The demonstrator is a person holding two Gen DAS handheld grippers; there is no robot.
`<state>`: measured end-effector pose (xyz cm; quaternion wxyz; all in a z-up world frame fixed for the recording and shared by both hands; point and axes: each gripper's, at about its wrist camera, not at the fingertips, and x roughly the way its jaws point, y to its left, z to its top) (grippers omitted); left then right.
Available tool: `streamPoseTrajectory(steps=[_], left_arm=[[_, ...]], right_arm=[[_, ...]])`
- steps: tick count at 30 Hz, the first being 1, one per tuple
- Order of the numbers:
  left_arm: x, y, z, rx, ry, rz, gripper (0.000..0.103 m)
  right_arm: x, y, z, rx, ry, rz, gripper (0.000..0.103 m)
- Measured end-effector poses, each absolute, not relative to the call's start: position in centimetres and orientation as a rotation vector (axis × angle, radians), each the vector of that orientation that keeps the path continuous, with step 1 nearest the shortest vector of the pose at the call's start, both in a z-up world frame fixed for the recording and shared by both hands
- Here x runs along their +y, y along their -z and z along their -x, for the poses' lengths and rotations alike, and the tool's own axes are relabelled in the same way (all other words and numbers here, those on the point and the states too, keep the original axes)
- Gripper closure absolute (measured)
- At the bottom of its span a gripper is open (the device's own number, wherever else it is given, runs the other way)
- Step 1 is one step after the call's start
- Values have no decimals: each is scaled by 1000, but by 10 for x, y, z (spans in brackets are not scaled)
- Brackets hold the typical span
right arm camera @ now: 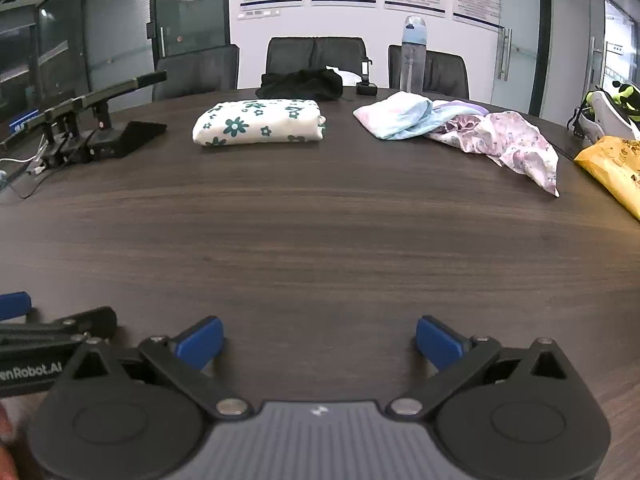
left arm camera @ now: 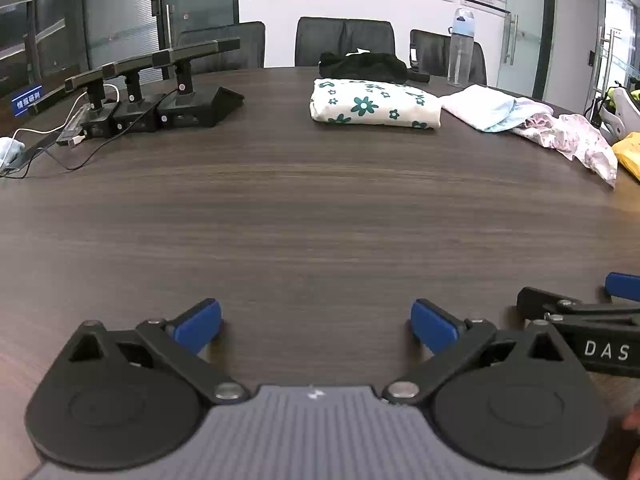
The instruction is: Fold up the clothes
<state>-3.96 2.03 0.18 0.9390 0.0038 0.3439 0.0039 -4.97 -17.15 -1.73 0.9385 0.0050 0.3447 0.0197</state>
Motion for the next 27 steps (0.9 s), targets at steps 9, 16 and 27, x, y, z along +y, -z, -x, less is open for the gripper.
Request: streamPoseTrajectory(steps=[9, 16, 27], left_arm=[[18, -2, 32, 702, -9, -9, 0], [18, -3, 32, 703, -8, -10, 0], [19, -3, 31, 704, -7, -9, 0]], right_arm=[[-173, 17, 42, 705, -27, -12, 0], [-174, 17, 41, 705, -26, -12, 0], [-174, 17, 41, 705, -26, -11, 0]])
